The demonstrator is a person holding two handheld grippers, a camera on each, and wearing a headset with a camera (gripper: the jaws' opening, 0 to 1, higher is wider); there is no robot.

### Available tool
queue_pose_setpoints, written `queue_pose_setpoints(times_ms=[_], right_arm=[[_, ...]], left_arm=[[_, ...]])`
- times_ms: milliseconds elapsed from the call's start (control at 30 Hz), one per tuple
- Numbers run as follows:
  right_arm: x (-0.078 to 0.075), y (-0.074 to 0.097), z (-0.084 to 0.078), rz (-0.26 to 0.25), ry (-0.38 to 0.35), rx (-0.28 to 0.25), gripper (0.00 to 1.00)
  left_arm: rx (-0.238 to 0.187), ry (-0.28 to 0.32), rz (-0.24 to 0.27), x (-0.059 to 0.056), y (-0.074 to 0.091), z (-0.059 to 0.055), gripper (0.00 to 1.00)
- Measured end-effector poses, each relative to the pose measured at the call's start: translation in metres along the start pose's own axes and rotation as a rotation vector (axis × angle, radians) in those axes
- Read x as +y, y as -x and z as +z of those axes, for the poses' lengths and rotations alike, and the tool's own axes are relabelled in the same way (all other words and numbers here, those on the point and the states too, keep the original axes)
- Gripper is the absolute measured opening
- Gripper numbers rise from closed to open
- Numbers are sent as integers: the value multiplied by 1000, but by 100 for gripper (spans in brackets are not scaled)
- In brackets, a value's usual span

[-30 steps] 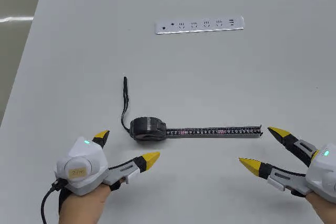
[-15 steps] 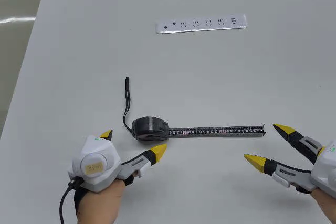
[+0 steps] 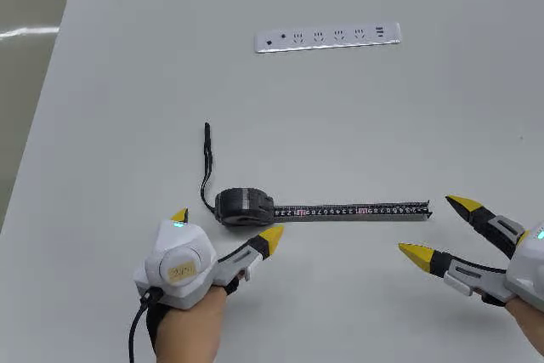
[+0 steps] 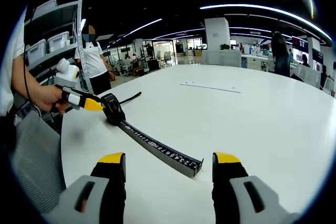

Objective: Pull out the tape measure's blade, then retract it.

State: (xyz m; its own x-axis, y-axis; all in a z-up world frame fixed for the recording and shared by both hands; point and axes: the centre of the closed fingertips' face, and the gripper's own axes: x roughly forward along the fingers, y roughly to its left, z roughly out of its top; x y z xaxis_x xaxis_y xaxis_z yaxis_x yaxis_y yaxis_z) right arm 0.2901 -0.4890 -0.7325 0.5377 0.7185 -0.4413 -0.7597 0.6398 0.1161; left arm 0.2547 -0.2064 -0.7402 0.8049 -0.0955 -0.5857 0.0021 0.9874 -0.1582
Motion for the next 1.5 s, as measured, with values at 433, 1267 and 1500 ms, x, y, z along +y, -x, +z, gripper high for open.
queue_pose_setpoints(times_ms=[433,1267,1500], right_arm=[[-10,1,-6,-1,-16,3,67],[-18,-3,-10,12,-37,0,66],[-16,-6,-10,19,-40,3,65]], left_arm=[[4,49,44,-4,-12,0,95],[37,72,87,-7,-32,-6,88],[35,96,93,-8,-35,-5,85]])
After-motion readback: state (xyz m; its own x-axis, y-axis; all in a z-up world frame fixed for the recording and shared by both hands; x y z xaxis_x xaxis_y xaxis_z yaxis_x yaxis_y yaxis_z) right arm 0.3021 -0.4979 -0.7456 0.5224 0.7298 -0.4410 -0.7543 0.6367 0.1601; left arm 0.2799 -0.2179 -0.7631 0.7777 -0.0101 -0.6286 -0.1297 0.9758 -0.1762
